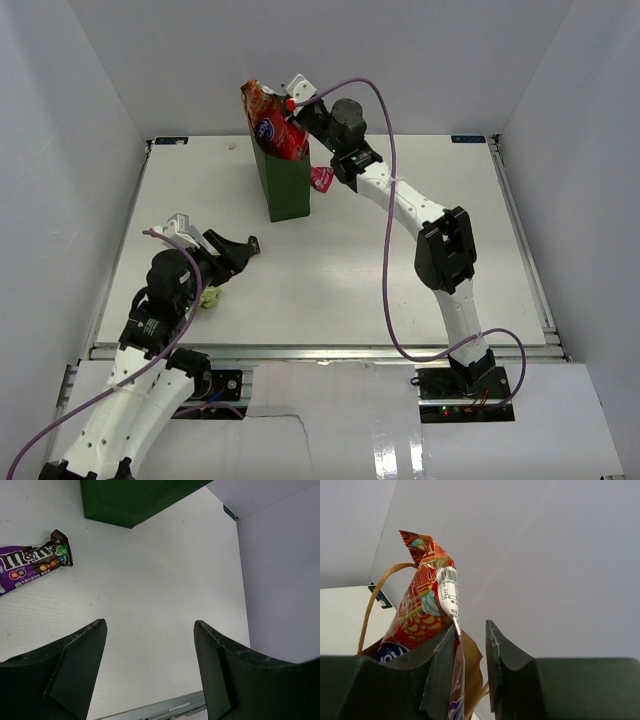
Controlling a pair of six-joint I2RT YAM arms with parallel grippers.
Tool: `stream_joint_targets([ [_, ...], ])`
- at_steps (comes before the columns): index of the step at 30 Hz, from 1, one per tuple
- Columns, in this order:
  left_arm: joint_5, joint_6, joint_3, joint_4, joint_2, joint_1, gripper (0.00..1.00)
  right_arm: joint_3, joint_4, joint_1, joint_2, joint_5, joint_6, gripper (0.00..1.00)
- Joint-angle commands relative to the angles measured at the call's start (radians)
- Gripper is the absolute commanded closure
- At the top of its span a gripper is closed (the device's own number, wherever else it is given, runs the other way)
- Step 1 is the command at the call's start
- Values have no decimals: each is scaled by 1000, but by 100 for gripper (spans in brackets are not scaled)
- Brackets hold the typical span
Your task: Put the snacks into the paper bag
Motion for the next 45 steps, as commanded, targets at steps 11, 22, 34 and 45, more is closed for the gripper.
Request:
stream_joint_targets([
  [11, 32, 52, 5, 33, 52, 0, 19, 43, 169, 2, -104, -7, 48, 35],
  [22, 38, 64, 0, 33, 58, 0, 19, 43, 120, 0, -166, -66, 117, 32],
  [34, 15, 418, 120, 40, 420, 0, 17, -415, -452, -127, -572, -950, 82, 2],
  [45, -6, 982, 195, 164, 816, 21, 13, -1021, -855, -290, -865, -832, -367, 2],
])
